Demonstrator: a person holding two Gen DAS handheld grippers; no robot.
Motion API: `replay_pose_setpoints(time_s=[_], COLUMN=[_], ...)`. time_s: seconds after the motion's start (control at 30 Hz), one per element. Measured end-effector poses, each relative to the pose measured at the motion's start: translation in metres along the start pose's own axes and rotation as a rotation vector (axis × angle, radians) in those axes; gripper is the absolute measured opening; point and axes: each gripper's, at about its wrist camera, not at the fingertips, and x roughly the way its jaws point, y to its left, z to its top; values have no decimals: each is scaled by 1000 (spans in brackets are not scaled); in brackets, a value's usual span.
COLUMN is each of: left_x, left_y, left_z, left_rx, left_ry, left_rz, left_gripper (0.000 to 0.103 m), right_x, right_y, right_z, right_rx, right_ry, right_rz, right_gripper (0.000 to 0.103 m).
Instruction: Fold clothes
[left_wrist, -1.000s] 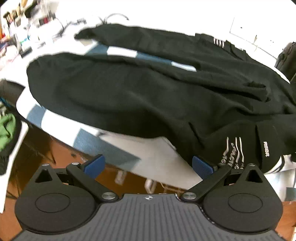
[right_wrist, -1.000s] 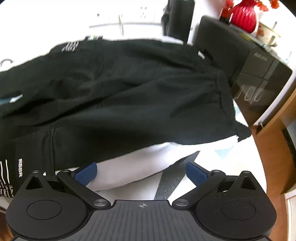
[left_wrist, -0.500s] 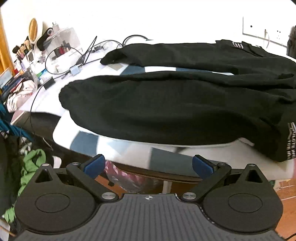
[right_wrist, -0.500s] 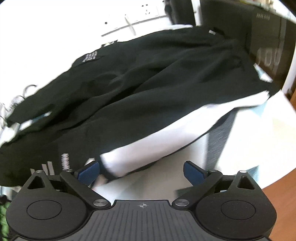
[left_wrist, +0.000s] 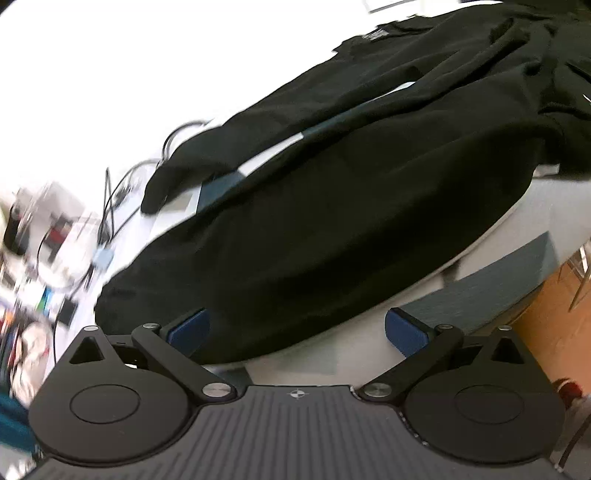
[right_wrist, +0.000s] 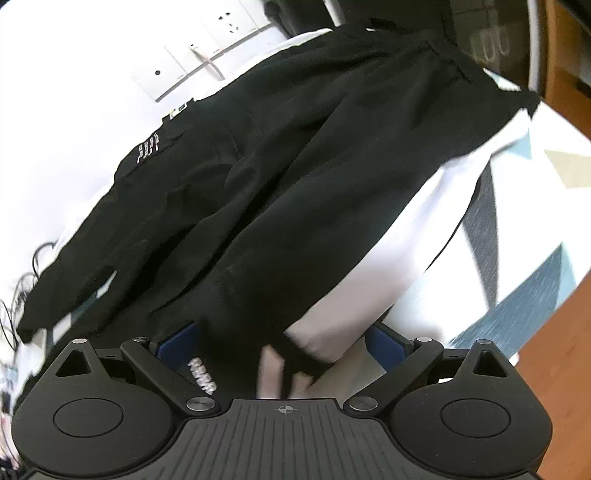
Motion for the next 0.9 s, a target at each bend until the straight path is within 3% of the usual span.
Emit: replay_pose_setpoints(time_s=[0.13, 0.17, 0.2, 0.23, 0.27, 0.4, 0.53, 0.67, 0.8, 0.9], left_x=[8, 9, 9, 13, 17, 1, -29, -46, -59, -75], left_y=[6, 4, 2, 1, 2, 13, 39, 71, 88, 92], left_z=[-7, -8, -8, -7, -6, -6, 5, 22, 38, 46], left_rx=[111, 130, 145, 151, 137, -17, -289, -563, -648, -709], left_ry=[-89, -109, -124, -106, -80, -175, -300, -387, -492, -531], left_rz=[34, 38, 39, 18, -9, -14, -52, -113, -119, -127], left_gripper=[103, 92, 73, 15, 4, 3, 3, 3, 3, 3], right_x=[1, 0, -2, -3, -6, -24, -42, -51, -45, -30], right_y=[6, 5, 3, -2, -7, -38, -68, -92, -110, -120], right_z=[-12, -13, -13, -13, -12, -4, 5, 20, 35, 43], right_rx=[25, 37, 57, 91, 133, 304, 463, 512, 543, 591], right_ry=[-27, -39, -51, -66, -87, -182, -281, -364, -405, -357], right_rz=[-18, -22, -23, -21, -22, -50, -76, -65, -37, -29], right_gripper=[95, 94, 91, 90, 87, 86, 86, 86, 86, 85])
